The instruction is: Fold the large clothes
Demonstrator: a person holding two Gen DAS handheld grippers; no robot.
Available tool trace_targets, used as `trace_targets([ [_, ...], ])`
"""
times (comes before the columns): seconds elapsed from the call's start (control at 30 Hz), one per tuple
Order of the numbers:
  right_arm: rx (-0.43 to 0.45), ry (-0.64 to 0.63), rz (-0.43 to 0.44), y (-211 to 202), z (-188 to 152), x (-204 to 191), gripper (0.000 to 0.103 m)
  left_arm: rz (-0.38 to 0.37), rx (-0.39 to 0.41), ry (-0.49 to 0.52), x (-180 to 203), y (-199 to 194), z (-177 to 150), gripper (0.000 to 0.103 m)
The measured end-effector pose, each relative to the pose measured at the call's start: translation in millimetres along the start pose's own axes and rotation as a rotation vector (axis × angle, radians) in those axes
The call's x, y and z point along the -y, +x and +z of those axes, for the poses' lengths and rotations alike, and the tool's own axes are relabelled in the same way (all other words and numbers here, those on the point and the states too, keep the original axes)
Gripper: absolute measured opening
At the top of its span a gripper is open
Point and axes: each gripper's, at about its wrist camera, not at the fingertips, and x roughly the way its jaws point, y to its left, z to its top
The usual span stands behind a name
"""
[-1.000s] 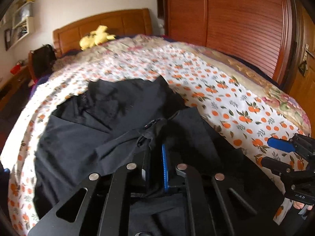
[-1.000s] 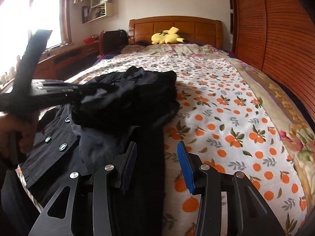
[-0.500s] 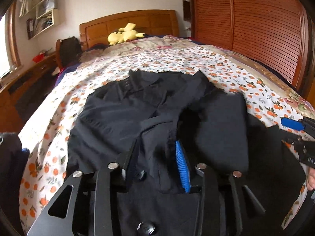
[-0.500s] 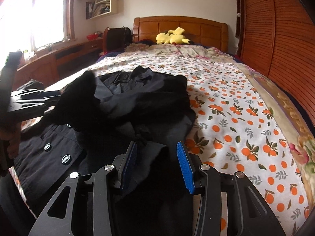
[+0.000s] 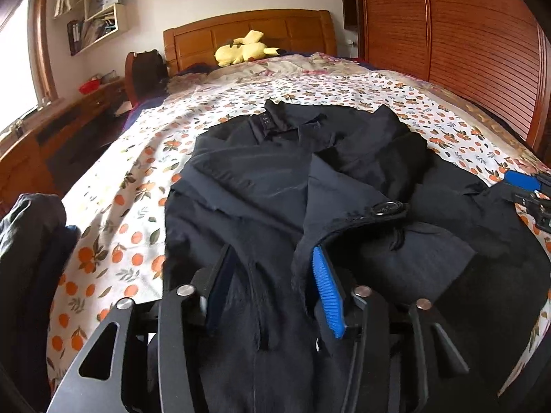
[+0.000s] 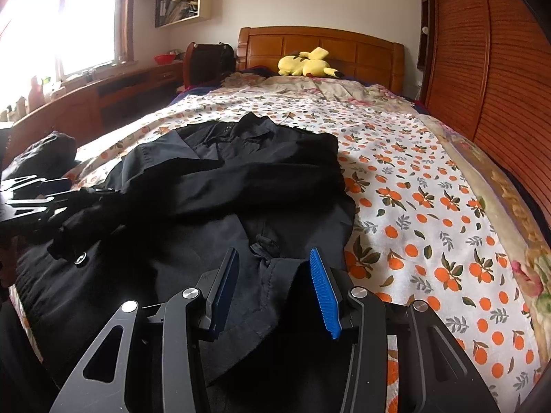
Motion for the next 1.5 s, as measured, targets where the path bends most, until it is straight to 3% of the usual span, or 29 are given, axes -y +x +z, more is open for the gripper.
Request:
trace_targets([
  [0.2,0.022,-0.001,0.002,-8,1,-2,0.041,-0.037,0.018,0.007,8,-28,-16,0.053],
  [0.4,0.042,-0.018,0.009,-16,1,-8,0.041,-0.114,0.028,0.042,41,-43,-24,0.058],
  [0.5,0.045,-0.023,0.013,-17,1,-10,0.043,-0.146,0.017,0.075,64,-37,-25,0.058],
  [0.57,0.053,-0.023,0.014,-20,1,-10,0.053,-0.162,0.008,0.095,78,-31,-24,0.058],
  [0.83,0.068,-0.012,0.01,-27,0,-3,0.055,-0.2,-0.047,0.192,128,0,-25,0.058],
  [1.07,0.07,-0.011,0.001,-29,-1,2,0.055,-0.187,-0.071,0.213,141,12,-24,0.057],
  [1.1,0.07,-0.011,0.001,-29,-2,2,0.055,-0.181,-0.073,0.214,141,13,-24,0.044],
  [1.13,0.07,-0.012,0.001,-29,-2,2,0.055,-0.18,-0.079,0.216,140,14,-23,0.022],
  [1.2,0.07,-0.014,0.001,-29,-2,2,0.055,-0.208,-0.09,0.2,134,12,-21,0.007],
  [1.37,0.066,-0.025,0.003,-28,-2,0,0.055,-0.204,-0.014,0.125,99,-15,-4,0.004],
  [1.5,0.063,-0.033,0.003,-26,-2,-4,0.055,-0.125,0.042,0.061,53,-31,14,0.004],
])
